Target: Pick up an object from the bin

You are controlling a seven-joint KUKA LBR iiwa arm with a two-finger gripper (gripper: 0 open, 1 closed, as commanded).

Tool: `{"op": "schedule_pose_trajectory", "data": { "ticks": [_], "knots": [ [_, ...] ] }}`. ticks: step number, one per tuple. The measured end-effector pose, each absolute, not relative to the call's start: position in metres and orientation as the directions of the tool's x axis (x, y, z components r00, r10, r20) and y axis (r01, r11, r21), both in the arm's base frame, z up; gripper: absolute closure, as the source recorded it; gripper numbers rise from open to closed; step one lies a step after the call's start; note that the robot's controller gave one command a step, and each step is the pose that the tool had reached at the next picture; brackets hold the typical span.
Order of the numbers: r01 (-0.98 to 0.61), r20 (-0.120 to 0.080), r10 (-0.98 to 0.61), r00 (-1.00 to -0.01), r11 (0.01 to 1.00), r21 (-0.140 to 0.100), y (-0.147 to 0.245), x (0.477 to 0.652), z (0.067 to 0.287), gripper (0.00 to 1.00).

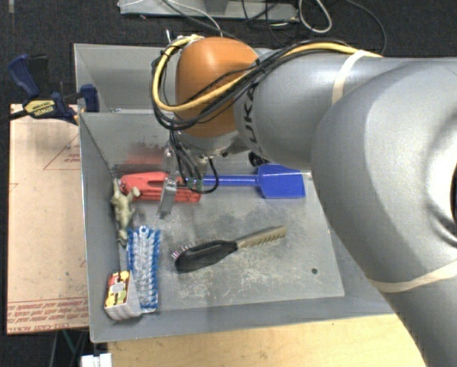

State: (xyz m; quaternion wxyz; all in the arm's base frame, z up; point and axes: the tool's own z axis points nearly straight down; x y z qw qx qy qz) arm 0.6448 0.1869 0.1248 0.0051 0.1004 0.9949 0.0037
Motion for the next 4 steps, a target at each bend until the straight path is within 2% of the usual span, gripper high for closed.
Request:
{"op": "schedule_pose_trajectory", "data": {
  "ticks": [1,2,3,4],
  "knots": [
    [0.308,-0.001,0.308,-0.951,0.951,0.006,0.178,0.632,0.099,0.00],
    [0.325,-0.021,0.326,-0.945,0.945,0.015,0.180,0.640,0.074,0.00],
    [0.476,-0.014,0.476,-0.879,0.879,0.020,0.193,0.629,0.077,1.00],
    [0.476,-0.014,0.476,-0.879,0.879,0.020,0.193,0.629,0.077,1.00]
  ]
}}
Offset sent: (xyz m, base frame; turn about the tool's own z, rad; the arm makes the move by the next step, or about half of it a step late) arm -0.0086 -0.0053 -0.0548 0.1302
